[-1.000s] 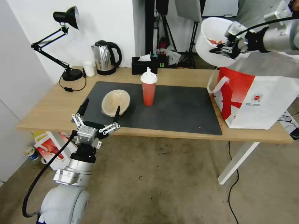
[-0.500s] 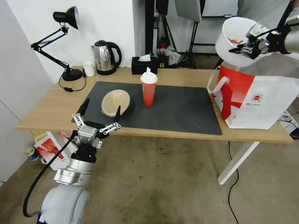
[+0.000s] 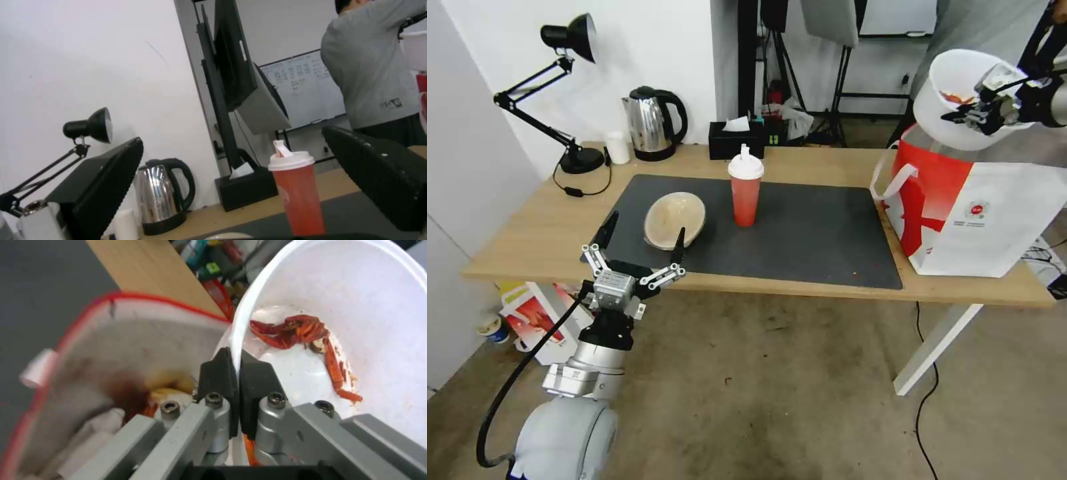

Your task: Pick up the trash from the table and place it into the takeout bag.

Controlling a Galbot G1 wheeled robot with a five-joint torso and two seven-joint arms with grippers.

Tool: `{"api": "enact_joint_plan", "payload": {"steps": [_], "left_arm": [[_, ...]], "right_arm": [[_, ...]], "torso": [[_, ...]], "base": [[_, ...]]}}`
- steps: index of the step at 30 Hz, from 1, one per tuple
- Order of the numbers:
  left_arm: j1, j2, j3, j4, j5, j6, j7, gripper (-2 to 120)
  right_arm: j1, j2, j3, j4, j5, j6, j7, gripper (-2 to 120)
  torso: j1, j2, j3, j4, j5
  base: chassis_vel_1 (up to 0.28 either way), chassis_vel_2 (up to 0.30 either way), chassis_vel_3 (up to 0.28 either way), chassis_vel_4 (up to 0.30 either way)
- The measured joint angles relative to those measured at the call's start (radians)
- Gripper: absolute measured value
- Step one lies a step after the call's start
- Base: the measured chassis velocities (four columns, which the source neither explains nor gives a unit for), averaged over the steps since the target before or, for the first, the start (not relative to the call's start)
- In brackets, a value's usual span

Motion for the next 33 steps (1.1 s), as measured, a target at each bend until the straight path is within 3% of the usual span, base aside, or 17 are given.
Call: {"api": "enact_joint_plan", "payload": {"steps": [4,22,33], "left_arm": [[-0.001,-0.001,0.0,0.003,0.003,0.0,0.0,100],[0.002,-0.002,-0.001,0.004,0.007,-0.002,0.0,100],[-0.001,0.004,-0.007,0.005,0.007,-0.003,0.001,100]], "right_arm": [[-0.086,0.0,0.074,-0.019,-0.029,0.007,-0.005,0],[-0.151,-0.009,0.14,-0.043,-0.087,0.019,-0.013,0],[-0.136,0.002,0.152,-0.013,-0.096,-0.008,0.007,44]], "torso": [[0.0,0.0,0.0,0.0,0.0001],[0.0,0.0,0.0,0.0,0.0],[0.0,0.0,0.0,0.0,-0.0001]], "base": [[0.0,0.0,0.0,0.0],[0.0,0.0,0.0,0.0],[0.0,0.0,0.0,0.0]]}}
